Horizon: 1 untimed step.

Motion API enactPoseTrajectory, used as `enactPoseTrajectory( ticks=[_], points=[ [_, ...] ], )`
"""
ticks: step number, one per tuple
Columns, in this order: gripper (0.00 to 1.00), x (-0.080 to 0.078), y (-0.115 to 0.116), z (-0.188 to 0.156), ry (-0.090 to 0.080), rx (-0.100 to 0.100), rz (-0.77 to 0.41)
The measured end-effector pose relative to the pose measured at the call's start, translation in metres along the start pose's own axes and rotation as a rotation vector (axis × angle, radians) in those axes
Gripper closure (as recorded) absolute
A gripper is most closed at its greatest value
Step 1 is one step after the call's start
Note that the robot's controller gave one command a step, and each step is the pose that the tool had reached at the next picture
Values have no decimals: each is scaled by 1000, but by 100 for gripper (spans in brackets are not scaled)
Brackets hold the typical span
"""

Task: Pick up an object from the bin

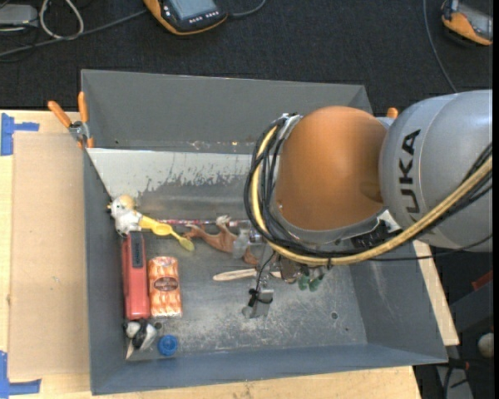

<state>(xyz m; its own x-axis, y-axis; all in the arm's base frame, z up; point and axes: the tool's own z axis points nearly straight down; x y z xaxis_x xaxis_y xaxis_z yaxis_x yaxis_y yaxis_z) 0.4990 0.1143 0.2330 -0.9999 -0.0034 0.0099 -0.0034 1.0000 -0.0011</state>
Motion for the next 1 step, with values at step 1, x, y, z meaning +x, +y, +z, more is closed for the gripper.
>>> enactPoseTrajectory(
  ticks=[1],
  points=[
    [0,-2,-1,-4,-8,-1,5]
  ],
)
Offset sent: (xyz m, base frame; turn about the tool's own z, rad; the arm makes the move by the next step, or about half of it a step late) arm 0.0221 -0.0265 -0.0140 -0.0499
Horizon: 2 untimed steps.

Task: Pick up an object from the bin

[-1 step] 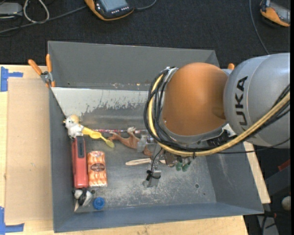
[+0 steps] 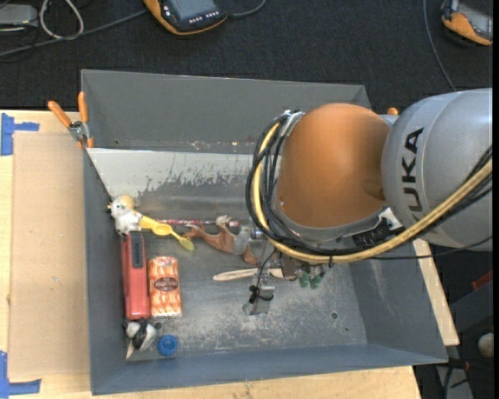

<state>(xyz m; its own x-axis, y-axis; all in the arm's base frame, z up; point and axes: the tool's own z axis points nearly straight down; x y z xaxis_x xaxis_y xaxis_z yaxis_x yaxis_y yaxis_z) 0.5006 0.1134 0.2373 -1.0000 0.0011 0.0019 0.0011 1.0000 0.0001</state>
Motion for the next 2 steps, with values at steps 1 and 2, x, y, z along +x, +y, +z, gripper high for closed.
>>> enactPoseTrajectory(
  ticks=[1,2],
  points=[
    [0,-15,-17,13,1,0,-40],
    [0,-21,-17,13,1,-1,-51]
  ],
)
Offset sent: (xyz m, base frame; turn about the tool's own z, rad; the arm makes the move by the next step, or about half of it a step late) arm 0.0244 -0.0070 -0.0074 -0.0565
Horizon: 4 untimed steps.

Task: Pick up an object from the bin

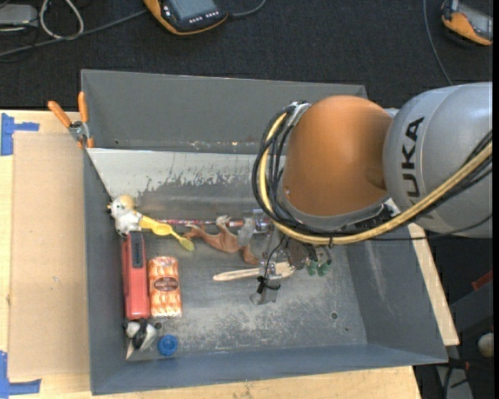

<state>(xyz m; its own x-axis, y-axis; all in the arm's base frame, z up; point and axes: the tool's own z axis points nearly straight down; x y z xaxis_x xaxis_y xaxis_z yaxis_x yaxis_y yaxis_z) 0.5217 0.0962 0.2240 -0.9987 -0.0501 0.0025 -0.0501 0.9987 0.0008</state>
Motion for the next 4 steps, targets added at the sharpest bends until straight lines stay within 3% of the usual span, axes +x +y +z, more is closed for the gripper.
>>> enactPoseTrajectory(
  ticks=[1,2,3,4],
  points=[
    [0,-23,-34,66,-3,0,78],
    [0,-28,-46,88,4,0,82],
    [0,-42,-72,132,-4,0,82],
    [100,-68,-71,148,-9,-3,41]
  ],
)
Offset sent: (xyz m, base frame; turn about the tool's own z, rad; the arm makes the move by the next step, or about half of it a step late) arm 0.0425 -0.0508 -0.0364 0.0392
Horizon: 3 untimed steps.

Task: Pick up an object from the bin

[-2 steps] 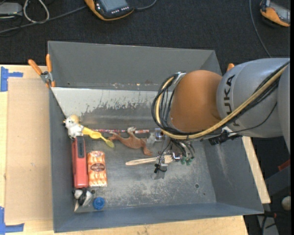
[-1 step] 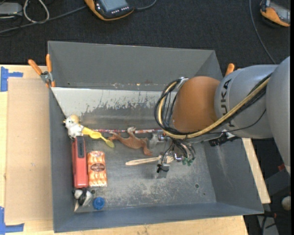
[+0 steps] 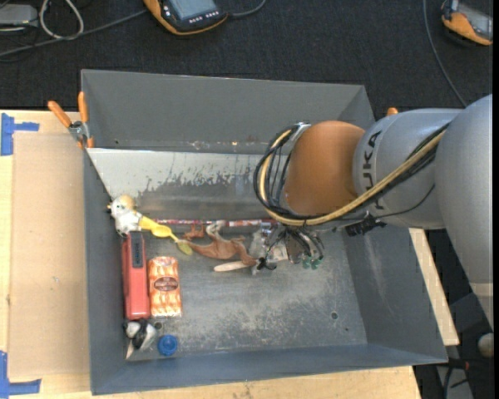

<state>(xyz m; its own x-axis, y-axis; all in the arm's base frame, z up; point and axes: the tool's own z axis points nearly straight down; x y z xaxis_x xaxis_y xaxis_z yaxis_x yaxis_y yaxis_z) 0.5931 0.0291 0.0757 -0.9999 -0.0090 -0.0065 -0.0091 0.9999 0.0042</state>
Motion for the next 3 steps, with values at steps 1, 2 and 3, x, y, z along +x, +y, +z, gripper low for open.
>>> enactPoseTrajectory(
  ticks=[1,2,3],
  points=[
    [100,0,0,0,0,0,1],
    [100,-6,18,-60,5,0,-22],
    [100,-9,38,-136,9,0,-100]
  ],
)
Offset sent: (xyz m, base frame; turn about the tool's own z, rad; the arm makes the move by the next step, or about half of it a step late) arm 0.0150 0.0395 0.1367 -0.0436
